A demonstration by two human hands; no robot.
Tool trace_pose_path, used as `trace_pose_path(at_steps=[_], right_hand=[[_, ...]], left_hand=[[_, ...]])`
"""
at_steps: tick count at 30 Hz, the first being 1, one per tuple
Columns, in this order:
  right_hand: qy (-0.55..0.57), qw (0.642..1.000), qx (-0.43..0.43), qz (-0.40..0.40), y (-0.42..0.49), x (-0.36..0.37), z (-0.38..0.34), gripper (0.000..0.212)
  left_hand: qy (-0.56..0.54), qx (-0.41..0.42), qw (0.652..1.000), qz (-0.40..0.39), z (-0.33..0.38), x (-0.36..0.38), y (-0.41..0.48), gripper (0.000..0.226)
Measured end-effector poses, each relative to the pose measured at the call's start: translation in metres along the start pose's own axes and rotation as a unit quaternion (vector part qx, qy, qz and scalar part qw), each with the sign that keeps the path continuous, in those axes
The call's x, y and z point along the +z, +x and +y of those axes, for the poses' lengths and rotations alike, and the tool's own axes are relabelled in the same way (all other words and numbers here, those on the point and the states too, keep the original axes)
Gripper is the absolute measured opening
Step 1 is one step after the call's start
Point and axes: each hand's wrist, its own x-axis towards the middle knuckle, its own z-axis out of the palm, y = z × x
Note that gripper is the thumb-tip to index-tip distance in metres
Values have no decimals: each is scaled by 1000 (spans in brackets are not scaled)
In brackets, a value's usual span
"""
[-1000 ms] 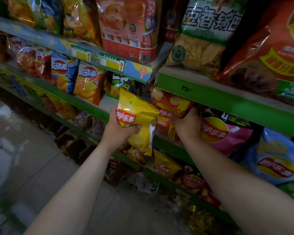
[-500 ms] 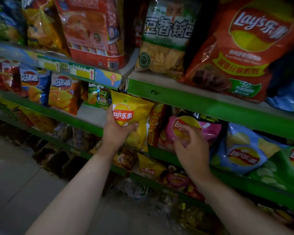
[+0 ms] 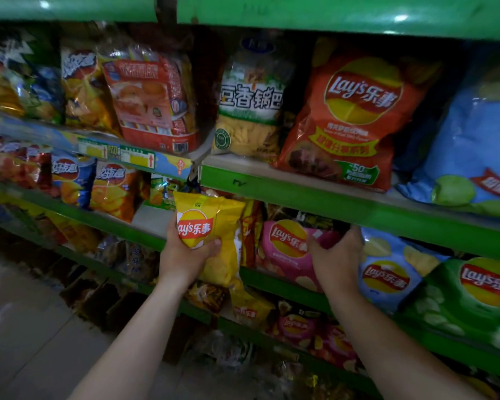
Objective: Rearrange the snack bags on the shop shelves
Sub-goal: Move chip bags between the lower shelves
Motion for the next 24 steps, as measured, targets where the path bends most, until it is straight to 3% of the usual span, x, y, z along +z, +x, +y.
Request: trace_pose_path(at_steps=[5,8,12,18,24], right_hand=[[67,996,37,-45,6,-5,4,70],[58,996,27,-60,6,-8,4,57],[76,995,6,-61,7,-10,4,34],[212,973,65,-59,8,-23,4,30],[265,961,79,-16,-1,-38,12,24]], left_hand=[[-13,-22,1000,3,3,-9,-9,94],[-1,-19,1000,-7,5,-13,-12,95],[4,-23,1000,-20,5,-11,-10,97],[0,-39,999,-31,5,-5,-7,101],[4,-46,998,-43,8,4,-15,98]])
